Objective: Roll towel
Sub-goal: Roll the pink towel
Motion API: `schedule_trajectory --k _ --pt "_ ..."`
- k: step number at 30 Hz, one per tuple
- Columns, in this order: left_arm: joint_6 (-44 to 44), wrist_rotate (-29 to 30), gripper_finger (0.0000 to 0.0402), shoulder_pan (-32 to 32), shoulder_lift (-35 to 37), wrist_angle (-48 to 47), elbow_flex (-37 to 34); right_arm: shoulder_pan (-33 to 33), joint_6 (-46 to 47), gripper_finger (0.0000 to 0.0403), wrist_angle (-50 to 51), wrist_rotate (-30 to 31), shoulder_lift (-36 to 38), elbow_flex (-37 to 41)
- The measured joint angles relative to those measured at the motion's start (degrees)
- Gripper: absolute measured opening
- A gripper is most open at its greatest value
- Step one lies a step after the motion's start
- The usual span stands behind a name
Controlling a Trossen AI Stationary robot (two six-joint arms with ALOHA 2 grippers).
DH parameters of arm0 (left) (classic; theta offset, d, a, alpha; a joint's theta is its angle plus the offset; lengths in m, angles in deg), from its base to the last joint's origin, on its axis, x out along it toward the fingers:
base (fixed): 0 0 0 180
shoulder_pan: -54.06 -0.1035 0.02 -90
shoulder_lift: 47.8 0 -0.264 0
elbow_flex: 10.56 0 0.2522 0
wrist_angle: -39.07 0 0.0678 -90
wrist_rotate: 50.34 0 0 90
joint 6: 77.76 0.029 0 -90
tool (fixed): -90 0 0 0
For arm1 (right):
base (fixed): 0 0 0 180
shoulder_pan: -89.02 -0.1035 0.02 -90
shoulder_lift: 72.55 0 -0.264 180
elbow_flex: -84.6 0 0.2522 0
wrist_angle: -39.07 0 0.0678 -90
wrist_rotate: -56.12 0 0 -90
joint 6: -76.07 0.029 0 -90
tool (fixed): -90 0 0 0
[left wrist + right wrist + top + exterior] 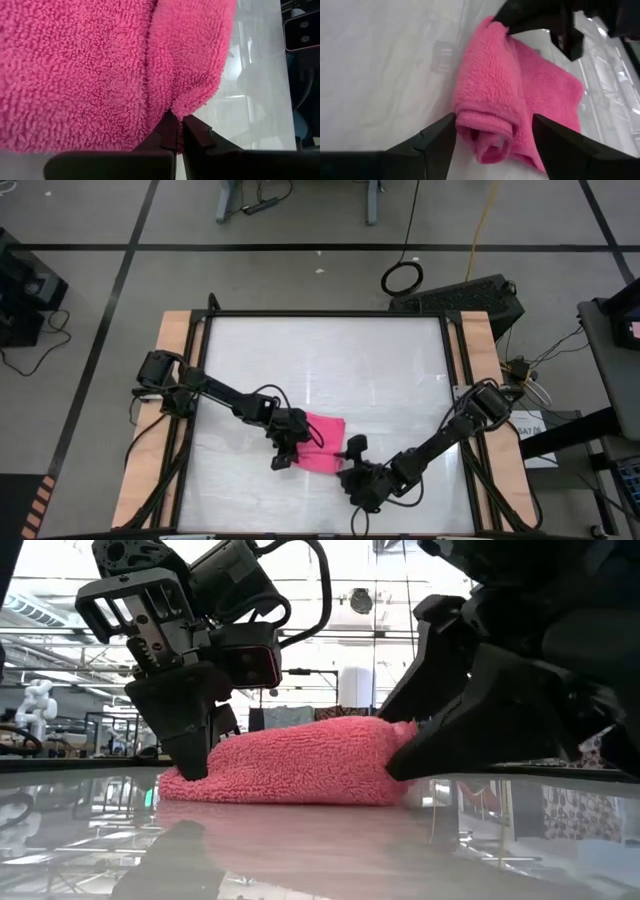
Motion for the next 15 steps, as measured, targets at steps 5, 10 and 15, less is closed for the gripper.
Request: schedule_trajectory --k 5,10,15 --pt "-0.03 -0.23 0.0011 -0.07 0.0 0.02 0.0 1.73 3.38 0.0223 1.75 -1.77 -0.34 -0.01" --pt "0.23 -0.53 0.0011 -0.32 0.0 0.09 0.0 2.91 5.51 0.0158 -0.55 -6.8 -2.82 -0.13" --pt "1.45 -0.5 0.0011 -0.31 0.02 0.11 0.0 2.6 8.07 0.0067 -1.45 -8.55 -3.56 -0.25"
